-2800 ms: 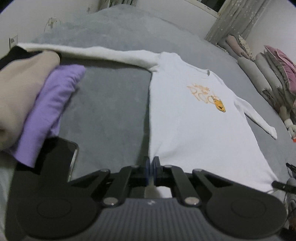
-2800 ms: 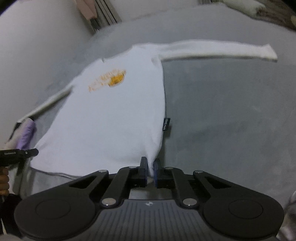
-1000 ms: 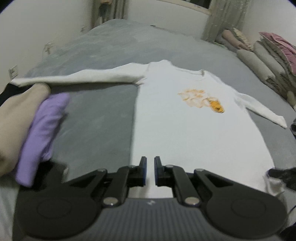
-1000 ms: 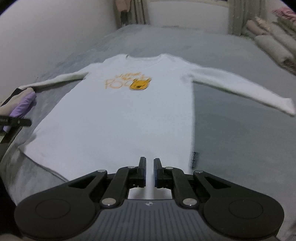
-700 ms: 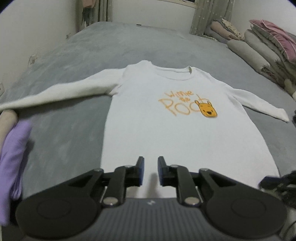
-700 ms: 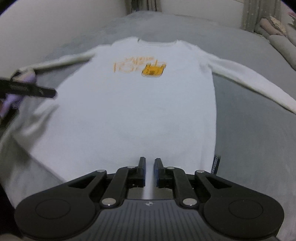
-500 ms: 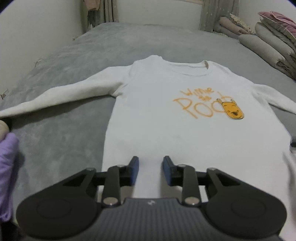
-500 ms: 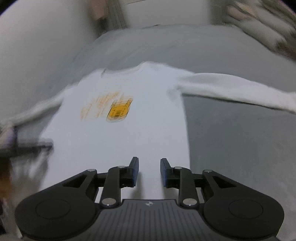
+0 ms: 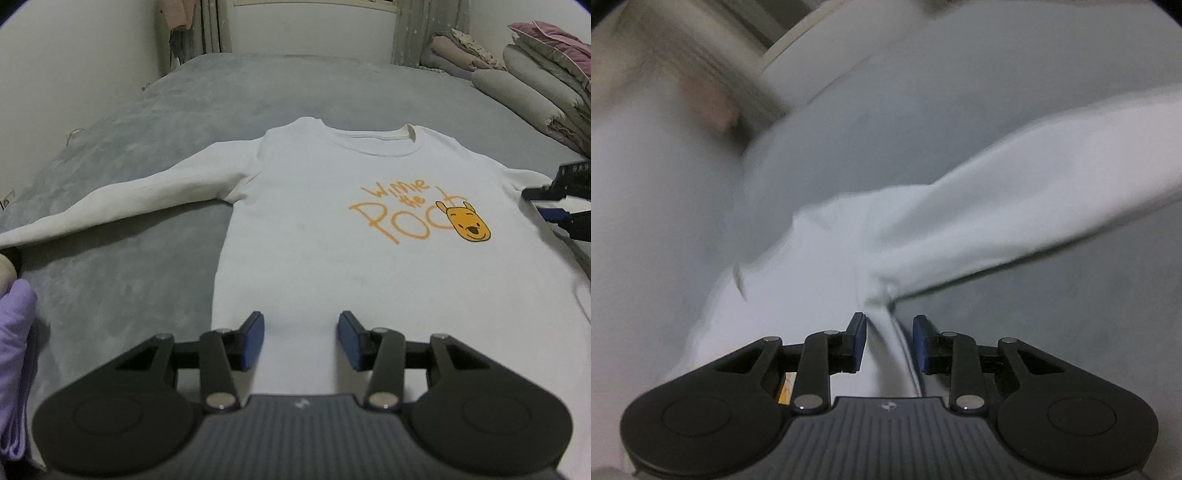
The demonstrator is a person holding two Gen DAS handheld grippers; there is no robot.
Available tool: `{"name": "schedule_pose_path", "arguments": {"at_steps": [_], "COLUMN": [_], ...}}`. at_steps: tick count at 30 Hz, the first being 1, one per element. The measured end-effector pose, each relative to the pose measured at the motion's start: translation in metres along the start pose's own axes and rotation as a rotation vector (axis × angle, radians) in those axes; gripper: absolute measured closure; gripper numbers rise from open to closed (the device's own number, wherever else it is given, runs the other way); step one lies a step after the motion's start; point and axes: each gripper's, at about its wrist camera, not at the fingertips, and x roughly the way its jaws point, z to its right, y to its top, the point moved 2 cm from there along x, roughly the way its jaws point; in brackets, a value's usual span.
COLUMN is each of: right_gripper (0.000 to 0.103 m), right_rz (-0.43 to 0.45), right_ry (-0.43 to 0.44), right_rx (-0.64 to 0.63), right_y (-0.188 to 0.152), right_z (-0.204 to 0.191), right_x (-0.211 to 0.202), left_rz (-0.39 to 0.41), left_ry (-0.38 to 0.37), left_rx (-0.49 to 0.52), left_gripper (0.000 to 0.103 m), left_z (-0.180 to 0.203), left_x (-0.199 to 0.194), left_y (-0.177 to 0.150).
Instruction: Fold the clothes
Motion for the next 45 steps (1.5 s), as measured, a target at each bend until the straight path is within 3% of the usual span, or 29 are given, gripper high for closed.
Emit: {"name": "schedule_pose_path", "arguments": {"at_steps": [6, 8, 9, 10, 19, 24, 27, 33, 38, 42, 45], "right_gripper": [0.074, 0.074, 0.084, 0.100, 0.100, 0.102, 0.099, 0.091, 0.080, 0.078, 0.077], "right_rz": [0.052, 0.073, 0.084, 0.096, 0.239, 0.191, 0.192, 0.175, 0.022, 0.053, 0.058], "right_ry": [-0.028, -0.049, -0.060, -0.097, -0.196, -0.345, -0.358, -0.289, -0.271, -0.378, -0.306], "right_rx": [0.042, 0.003, -0.018, -0.051, -0.229, -0.309, -0.328, -0.474, -0.600, -0.795, -0.862], "right_y": [0.006, 0.004, 0.003, 0.003, 0.001, -0.011, -0.009, -0.023, -0.058, -0.084, -0.095], "right_z": [-0.002, -0.007, -0.010, -0.011, -0.037, -0.030, -0.037, -0.079, -0.096, -0.116, -0.129], "right_x": [0.012, 0.016, 0.018, 0.018, -0.008, 0.009, -0.001, -0.003, 0.025, 0.030, 0.019], "left_rz": [0.012, 0.013, 0.013, 0.013, 0.011, 0.012, 0.007, -0.010, -0.021, -0.034, -0.047], "left_ry": [0.009, 0.011, 0.011, 0.011, 0.006, 0.006, -0.003, -0.041, -0.062, -0.105, -0.151], "left_rx": [0.000, -0.001, -0.001, -0.001, -0.009, -0.018, -0.035, -0.109, -0.165, -0.246, -0.318], "left_gripper": [0.059, 0.059, 0.059, 0.059, 0.059, 0.058, 0.057, 0.057, 0.057, 0.057, 0.057], "left_z": [0.001, 0.001, 0.001, 0.001, -0.002, -0.003, -0.005, -0.016, -0.026, -0.042, -0.056], "left_x": [0.001, 0.001, 0.001, 0.002, 0.001, -0.001, -0.001, -0.002, -0.002, -0.004, -0.005], "left_y": [-0.001, -0.001, -0.001, -0.001, -0.001, -0.002, -0.001, 0.002, 0.004, 0.007, 0.010]}}
